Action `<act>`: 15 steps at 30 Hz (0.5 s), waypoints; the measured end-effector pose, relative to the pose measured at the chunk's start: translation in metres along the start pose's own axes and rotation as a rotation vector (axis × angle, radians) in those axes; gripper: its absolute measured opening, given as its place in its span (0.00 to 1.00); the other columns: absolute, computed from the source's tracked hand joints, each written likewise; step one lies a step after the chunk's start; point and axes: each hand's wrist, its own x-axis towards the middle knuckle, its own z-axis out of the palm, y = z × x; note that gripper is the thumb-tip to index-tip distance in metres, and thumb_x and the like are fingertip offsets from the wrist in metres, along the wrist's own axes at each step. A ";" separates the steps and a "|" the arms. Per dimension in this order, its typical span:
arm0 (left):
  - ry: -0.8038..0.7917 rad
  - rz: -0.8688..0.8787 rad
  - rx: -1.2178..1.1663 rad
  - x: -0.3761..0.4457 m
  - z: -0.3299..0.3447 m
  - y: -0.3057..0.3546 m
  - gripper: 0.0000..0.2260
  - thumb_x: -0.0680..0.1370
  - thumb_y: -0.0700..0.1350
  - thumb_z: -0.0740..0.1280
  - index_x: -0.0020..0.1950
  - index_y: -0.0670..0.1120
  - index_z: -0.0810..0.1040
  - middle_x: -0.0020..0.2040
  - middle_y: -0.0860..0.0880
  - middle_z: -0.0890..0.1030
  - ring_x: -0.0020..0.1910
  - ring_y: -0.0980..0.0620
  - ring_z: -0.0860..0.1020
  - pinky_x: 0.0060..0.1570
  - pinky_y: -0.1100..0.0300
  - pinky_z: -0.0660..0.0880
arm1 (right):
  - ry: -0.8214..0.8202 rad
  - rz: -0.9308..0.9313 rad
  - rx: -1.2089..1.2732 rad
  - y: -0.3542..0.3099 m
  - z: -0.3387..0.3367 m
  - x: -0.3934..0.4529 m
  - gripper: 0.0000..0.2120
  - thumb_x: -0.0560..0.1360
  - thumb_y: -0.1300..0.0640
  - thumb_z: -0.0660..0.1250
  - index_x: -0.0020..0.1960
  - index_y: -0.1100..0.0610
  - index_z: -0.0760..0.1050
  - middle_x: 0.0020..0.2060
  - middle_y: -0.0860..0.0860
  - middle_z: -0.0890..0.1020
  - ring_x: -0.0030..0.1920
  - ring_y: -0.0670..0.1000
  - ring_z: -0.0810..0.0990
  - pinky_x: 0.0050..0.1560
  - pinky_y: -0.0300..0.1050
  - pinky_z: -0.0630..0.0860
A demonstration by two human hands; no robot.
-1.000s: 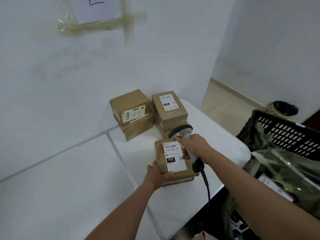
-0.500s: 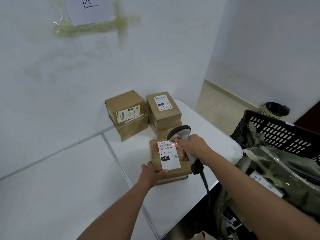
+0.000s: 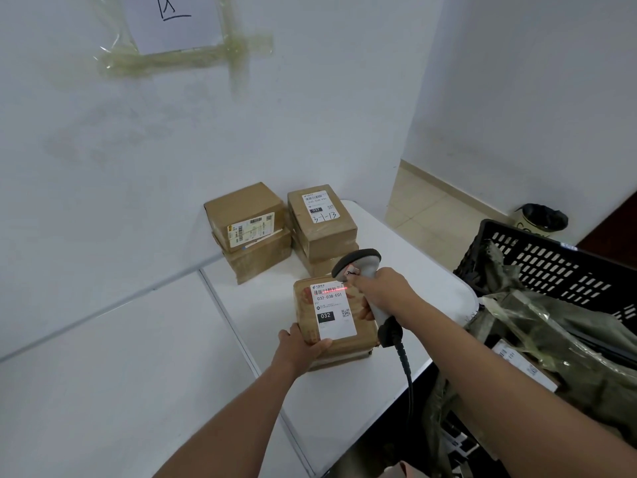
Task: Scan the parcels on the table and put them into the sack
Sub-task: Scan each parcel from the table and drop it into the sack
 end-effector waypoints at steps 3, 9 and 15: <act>-0.005 -0.006 -0.007 0.000 0.001 -0.001 0.41 0.73 0.64 0.69 0.77 0.45 0.58 0.70 0.42 0.63 0.63 0.43 0.74 0.58 0.52 0.77 | 0.012 0.012 0.000 0.007 -0.001 0.005 0.21 0.78 0.44 0.67 0.39 0.63 0.74 0.27 0.56 0.80 0.31 0.57 0.81 0.45 0.52 0.83; -0.119 0.057 0.068 0.001 -0.015 -0.003 0.41 0.69 0.68 0.71 0.76 0.50 0.61 0.66 0.43 0.68 0.64 0.43 0.73 0.63 0.54 0.72 | 0.090 0.125 0.044 0.050 -0.008 0.014 0.20 0.77 0.44 0.67 0.45 0.63 0.76 0.38 0.61 0.85 0.29 0.54 0.81 0.35 0.46 0.81; -0.260 -0.004 -0.057 0.006 -0.026 -0.002 0.39 0.74 0.67 0.66 0.79 0.50 0.59 0.69 0.43 0.73 0.64 0.45 0.75 0.64 0.53 0.73 | 0.167 0.151 0.080 0.095 0.002 0.013 0.19 0.78 0.41 0.65 0.47 0.59 0.75 0.36 0.55 0.83 0.35 0.55 0.85 0.43 0.49 0.83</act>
